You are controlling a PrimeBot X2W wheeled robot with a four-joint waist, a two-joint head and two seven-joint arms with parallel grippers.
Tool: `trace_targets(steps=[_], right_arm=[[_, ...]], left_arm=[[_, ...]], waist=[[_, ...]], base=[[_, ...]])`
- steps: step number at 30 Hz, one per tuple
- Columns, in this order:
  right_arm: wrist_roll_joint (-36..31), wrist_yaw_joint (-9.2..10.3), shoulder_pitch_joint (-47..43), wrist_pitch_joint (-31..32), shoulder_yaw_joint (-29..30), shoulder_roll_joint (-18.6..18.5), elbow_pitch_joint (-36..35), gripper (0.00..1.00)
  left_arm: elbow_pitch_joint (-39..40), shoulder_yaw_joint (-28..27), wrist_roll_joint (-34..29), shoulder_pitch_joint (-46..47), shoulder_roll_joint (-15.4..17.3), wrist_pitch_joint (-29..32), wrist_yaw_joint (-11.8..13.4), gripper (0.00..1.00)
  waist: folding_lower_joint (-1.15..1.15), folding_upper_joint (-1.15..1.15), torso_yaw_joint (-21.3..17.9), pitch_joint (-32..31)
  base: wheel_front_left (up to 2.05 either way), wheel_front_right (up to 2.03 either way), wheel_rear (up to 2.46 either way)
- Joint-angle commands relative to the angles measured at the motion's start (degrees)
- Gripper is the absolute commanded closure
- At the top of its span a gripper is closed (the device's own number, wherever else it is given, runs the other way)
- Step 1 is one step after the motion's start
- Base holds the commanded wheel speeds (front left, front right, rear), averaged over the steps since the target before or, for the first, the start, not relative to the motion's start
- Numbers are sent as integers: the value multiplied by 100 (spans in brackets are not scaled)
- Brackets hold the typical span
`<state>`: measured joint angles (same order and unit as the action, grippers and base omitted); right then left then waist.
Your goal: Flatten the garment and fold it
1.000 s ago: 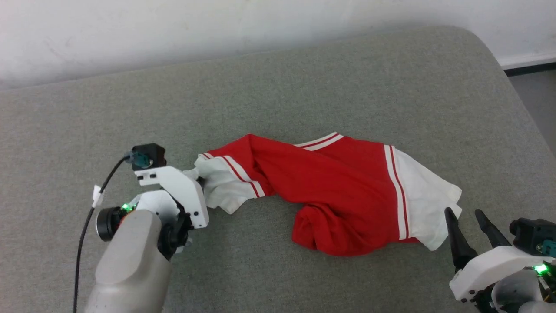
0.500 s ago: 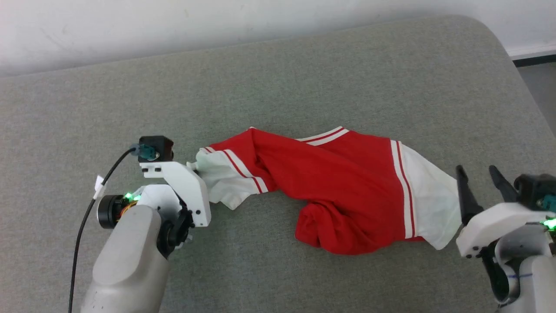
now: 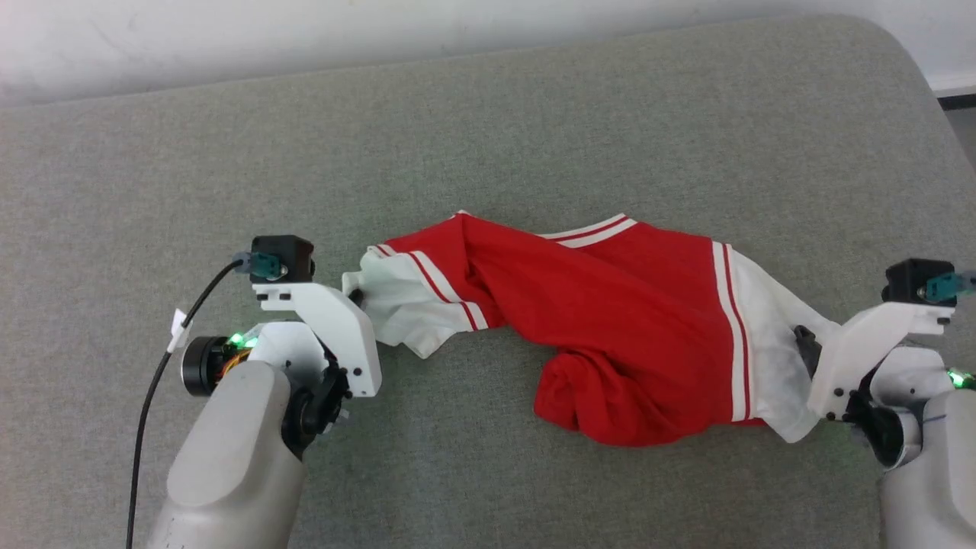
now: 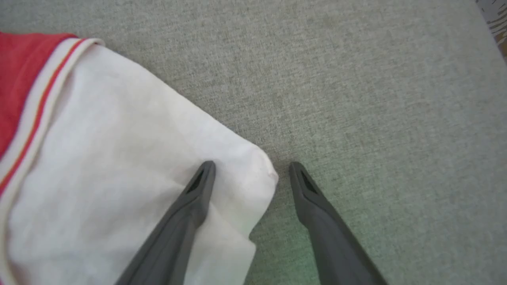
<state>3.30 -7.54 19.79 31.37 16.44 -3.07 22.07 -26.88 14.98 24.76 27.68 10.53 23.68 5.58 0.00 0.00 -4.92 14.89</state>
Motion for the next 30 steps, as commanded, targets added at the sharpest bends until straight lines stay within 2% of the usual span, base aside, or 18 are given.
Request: trace_targets(steps=[1, 2, 3, 4, 5, 6, 10, 19, 24, 30], right_arm=[[21, 5, 72, 150, 17, 13, 75, 0], [13, 5, 98, 371, 35, 13, 146, 18], [13, 5, 123, 586, 23, 14, 198, 53], [17, 5, 149, 760, -10, 14, 217, 69], [19, 5, 171, 918, -58, 14, 220, 95], [40, 5, 185, 1080, -107, 13, 213, 100], [268, 5, 302, 1425, -349, -72, -73, 100], [266, 5, 1343, 1035, -903, -804, -966, 100], [196, 5, 2396, 730, -1395, -1170, -1082, 100], [25, 5, 3860, 218, -1727, -1422, -694, 100]], left_arm=[[-119, 37, 32, -259, 31, 76, 4, 100], [-102, 43, 37, -260, 38, 87, 0, 100], [-84, 46, 43, -261, 46, 95, -3, 100], [-64, 52, 47, -261, 55, 97, -11, 100], [-43, 62, 51, -258, 65, 102, -25, 100], [-16, 68, 58, -244, 81, 103, -49, 100], [156, 161, -64, -66, 331, 81, -242, 100], [619, -75, -359, 1187, 1249, -97, -550, 100], [649, -268, -538, 2217, 1572, -303, -534, 100], [510, -396, -825, 3557, 1814, -601, -420, 100]], waist=[[0, 0, 4, 36], [0, 0, 5, 52], [0, 0, 5, 65], [0, 0, 6, 79], [0, 0, 8, 91], [0, 0, 10, 100], [0, 0, 6, 129], [0, 0, -31, 238], [0, 0, -106, 540], [0, 0, -177, 987]], base=[[0, 0, 0], [0, 0, 0], [0, 0, 0], [0, 0, 0], [0, 0, 0], [0, 0, 0], [0, 0, 0], [0, 0, 0], [0, 0, 0], [0, 0, 0]])
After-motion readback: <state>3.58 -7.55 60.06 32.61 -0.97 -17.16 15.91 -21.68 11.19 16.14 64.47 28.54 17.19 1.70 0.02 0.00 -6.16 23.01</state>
